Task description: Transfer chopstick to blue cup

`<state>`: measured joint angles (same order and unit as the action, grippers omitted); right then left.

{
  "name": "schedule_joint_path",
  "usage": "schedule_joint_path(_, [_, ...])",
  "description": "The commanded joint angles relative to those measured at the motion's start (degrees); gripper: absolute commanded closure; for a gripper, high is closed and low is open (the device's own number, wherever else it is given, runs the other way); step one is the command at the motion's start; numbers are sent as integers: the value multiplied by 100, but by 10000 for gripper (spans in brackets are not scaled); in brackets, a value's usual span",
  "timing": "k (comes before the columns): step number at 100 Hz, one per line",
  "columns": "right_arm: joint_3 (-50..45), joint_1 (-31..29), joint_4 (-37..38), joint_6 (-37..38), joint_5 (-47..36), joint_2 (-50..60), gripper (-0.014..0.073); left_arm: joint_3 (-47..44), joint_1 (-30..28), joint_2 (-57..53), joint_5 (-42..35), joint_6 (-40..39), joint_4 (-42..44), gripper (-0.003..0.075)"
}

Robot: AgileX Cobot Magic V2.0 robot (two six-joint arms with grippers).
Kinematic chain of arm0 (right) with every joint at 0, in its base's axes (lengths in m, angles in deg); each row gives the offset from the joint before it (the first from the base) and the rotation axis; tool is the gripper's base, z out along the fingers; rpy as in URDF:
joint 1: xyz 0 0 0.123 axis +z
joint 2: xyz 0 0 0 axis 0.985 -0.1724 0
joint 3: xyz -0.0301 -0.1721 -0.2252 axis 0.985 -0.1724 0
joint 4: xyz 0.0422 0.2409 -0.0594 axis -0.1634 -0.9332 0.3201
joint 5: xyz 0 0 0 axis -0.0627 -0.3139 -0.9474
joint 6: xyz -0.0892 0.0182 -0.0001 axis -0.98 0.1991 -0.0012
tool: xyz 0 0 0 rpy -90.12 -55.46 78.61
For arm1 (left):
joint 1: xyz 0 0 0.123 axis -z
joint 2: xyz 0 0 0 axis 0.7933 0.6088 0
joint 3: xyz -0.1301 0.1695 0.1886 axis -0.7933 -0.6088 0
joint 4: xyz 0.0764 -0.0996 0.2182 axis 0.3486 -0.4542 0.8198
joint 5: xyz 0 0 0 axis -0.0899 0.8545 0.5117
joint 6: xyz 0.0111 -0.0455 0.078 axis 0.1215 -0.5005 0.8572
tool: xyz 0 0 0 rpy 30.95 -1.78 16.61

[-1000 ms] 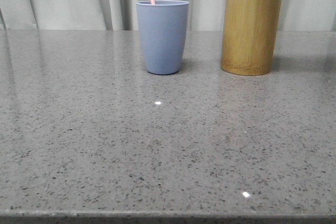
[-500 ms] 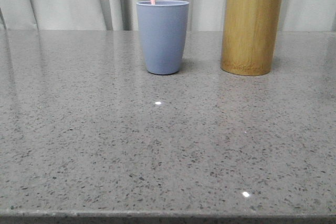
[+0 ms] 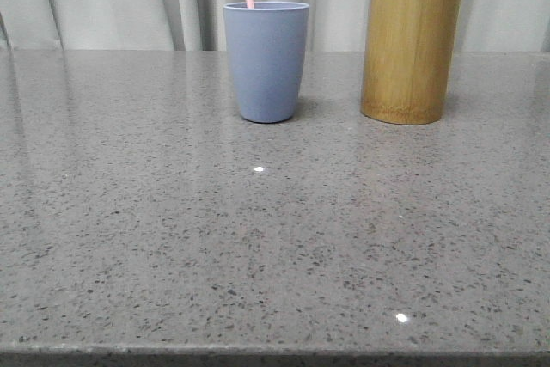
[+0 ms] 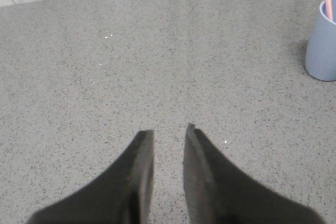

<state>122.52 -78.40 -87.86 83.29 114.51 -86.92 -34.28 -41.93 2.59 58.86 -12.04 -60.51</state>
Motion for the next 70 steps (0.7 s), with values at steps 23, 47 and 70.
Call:
schedule_joint_path(23, [-107,-26,91,0,56,728,699,-479,-18,-547,-1023,-75,35,739])
schedule_joint_path(47, [-251,-26,91,0,61,1005,699,-1158,-18,-1386,-1253,-75,35,739])
schedule_joint_path(70, [-334,-26,91,0,92,1092,699,-1545,-18,-1913,-1239,-75,35,739])
